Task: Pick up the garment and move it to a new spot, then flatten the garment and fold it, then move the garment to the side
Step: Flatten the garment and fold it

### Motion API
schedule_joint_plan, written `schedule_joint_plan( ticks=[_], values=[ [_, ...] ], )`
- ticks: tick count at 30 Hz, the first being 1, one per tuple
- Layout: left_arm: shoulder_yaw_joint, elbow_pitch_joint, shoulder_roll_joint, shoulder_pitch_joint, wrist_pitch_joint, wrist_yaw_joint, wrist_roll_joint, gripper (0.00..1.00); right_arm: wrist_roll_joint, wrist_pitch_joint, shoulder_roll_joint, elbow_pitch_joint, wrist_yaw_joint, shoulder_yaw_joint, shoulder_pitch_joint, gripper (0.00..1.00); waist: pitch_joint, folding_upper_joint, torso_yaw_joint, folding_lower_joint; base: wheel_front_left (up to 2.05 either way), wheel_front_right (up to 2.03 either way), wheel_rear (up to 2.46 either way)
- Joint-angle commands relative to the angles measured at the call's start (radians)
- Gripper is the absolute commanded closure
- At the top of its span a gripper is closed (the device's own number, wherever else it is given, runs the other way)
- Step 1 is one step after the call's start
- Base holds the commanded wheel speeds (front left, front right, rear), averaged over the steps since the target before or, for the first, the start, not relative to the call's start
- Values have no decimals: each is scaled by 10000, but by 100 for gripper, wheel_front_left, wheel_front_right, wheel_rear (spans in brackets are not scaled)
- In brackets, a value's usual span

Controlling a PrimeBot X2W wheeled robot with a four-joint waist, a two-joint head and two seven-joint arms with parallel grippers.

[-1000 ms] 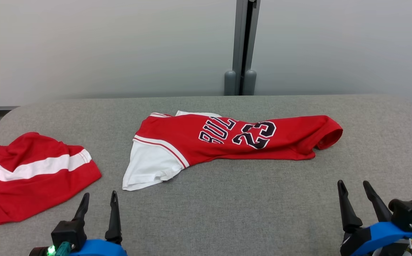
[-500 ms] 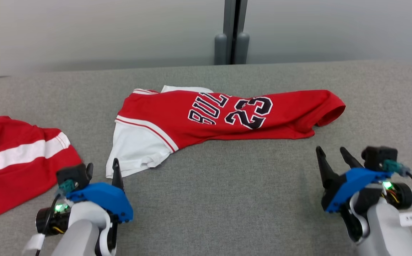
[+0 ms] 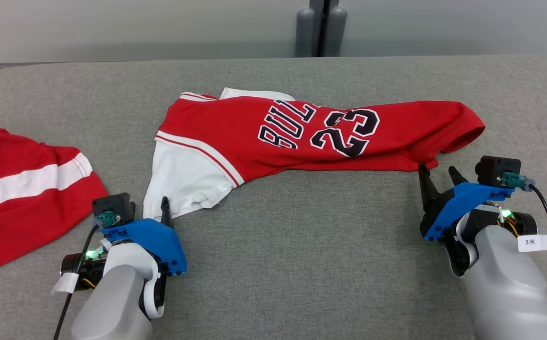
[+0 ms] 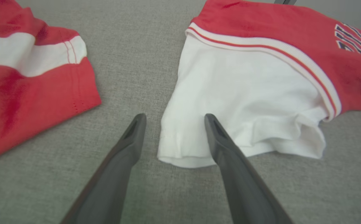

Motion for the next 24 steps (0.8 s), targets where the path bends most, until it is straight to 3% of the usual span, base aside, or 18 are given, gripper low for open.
schedule_joint_plan(
  ticks=[1,9,16,23,24],
  values=[
    [-82,154,-40,-170,-62,-71,1,0,-152,-167,-28,348,3,-165,-299,0,52,-2,70,-1,0,0,0],
    [-352,876,-285,-486,-255,-299,70,0,-1296,-931,-31,2065,3,-1413,-1310,0,298,-2,290,-1,0,0,0],
    [-368,1468,-472,-837,-190,-127,-65,0,-2447,-1034,-29,2499,3,-2384,-1758,0,628,-2,389,-1,0,0,0],
    [-713,1814,-792,-748,10,-670,-232,0,-3228,-832,-9,2808,5,-2595,-1946,0,791,-2,458,-1,0,0,0],
    [-775,1833,-825,-731,-27,-738,-221,20,-3323,-773,-5,2832,5,-2621,-1915,43,802,-2,472,-1,0,0,0]
  ],
)
